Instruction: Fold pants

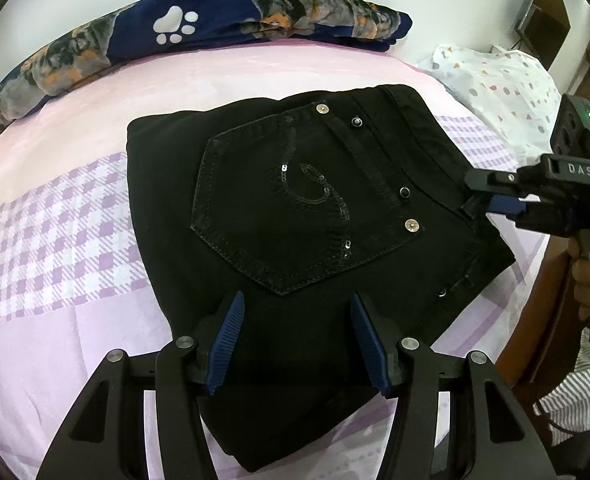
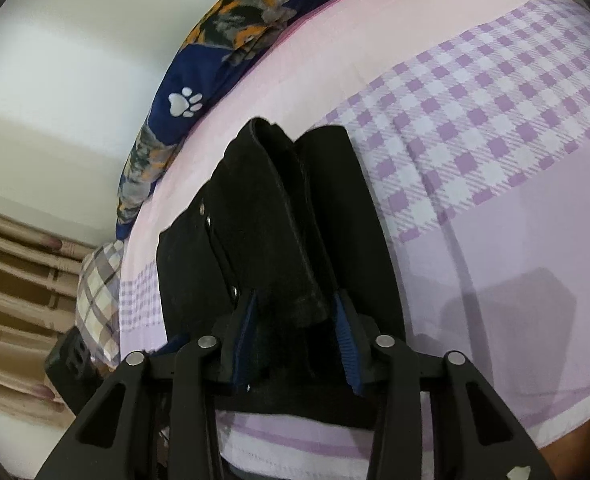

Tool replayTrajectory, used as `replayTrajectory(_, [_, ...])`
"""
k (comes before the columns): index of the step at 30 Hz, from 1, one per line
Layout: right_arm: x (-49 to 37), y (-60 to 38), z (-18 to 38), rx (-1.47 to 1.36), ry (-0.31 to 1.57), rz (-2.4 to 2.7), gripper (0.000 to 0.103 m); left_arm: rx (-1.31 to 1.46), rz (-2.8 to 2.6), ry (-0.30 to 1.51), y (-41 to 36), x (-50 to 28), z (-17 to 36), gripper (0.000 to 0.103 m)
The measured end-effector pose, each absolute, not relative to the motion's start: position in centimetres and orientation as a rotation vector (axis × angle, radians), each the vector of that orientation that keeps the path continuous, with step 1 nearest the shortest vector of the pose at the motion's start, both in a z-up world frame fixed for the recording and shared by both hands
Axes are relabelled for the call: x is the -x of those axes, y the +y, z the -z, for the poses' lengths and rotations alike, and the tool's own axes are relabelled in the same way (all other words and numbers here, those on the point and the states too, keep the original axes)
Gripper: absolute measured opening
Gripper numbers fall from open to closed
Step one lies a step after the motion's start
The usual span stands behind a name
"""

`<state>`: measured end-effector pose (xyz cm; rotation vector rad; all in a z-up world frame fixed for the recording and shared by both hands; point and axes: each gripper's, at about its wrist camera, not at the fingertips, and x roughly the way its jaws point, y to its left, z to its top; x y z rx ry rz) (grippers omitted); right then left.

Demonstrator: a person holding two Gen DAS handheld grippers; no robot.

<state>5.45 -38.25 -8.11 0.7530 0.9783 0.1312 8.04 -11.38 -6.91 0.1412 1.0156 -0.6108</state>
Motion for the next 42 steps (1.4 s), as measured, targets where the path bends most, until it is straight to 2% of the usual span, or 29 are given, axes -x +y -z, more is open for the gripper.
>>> replayTrajectory(2, [-5.5, -38.3, 7.9, -0.748, 0.972, -0.124, 0.021, -0.143, 0.607, 1.014, -11.5, -8.0, 6.9, 0.056])
replayTrajectory(4, [-5.2, -38.3, 7.6, -0.742, 0.956, -0.131, 0.019, -0.145, 0.606, 1.014, -11.5, -8.0, 7.0, 0.056])
replayTrajectory(11, [-5.3, -38.2, 8.2, -0.732, 0.959, -0.105, 0.020, -0.134, 0.607, 1.014, -11.6, -8.1, 7.1, 0.057])
replayTrajectory(13, [-5.1, -38.1, 8.0, -0.720, 0.949, -0.104, 0.017, -0.112, 0.618, 1.021, -11.3, -8.3, 7.1, 0.057])
replayTrajectory(27, [-1.7, -34.8, 1.6, -0.602, 0.872, -0.080, 0.012, -0.105, 0.708, 1.048, -9.6, -8.3, 6.4, 0.057])
replayTrajectory(35, [-0.4, -36.4, 7.6, -0.634, 0.991, 0.012, 0.012, -0.186, 0.726, 1.054, -9.5, -7.2, 7.2, 0.057])
replayTrajectory(42, [-0.6, -35.9, 7.9, -0.576, 1.003, 0.024, 0.013, -0.166, 0.719, 1.000, -9.9, -7.4, 4.9, 0.057])
